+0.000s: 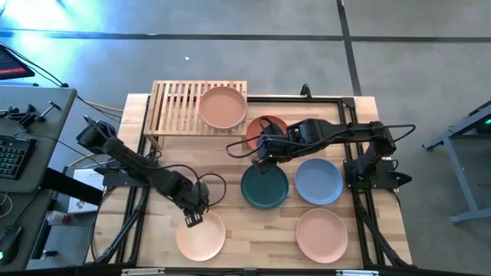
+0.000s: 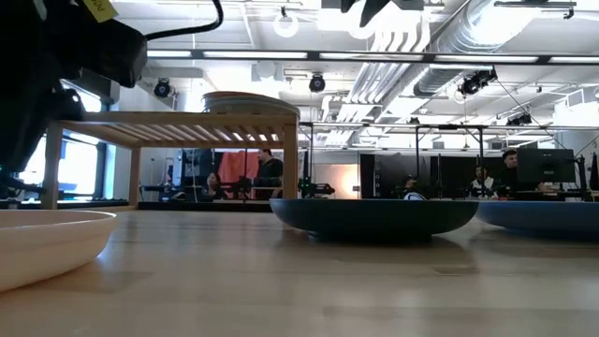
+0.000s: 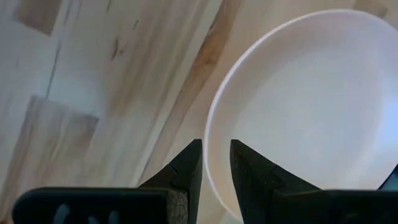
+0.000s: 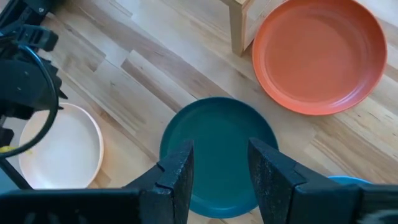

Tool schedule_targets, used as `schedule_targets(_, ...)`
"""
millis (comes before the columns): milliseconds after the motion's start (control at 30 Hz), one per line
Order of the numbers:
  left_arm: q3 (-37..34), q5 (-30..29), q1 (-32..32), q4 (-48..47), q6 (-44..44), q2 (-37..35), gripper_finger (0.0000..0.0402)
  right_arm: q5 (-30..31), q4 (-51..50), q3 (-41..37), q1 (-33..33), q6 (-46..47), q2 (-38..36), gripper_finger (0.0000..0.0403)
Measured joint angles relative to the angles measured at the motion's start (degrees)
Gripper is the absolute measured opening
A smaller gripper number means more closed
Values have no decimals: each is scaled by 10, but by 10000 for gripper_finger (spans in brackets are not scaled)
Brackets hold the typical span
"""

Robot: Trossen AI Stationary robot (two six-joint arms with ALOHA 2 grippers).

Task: Place and stack plates onto a shelf
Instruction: Stack the light orange plate on top of the brown plate on the shelf

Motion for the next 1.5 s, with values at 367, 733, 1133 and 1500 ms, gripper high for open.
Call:
schedule_targets(367, 0, 1, 0, 13, 0, 56, 70, 0, 0, 0, 0, -5, 0, 126)
schedule_targets(733, 0, 12, 0, 42, 4, 84, 70, 0, -2, 0, 0, -7, 0, 126)
schedule_targets(1133, 0, 13, 0, 44, 11, 108, 29, 0, -2, 0, 0, -7, 0, 126)
schedule_targets(1500, 7, 17, 16, 35, 40, 77, 3, 0, -2, 0, 0, -7, 0, 126)
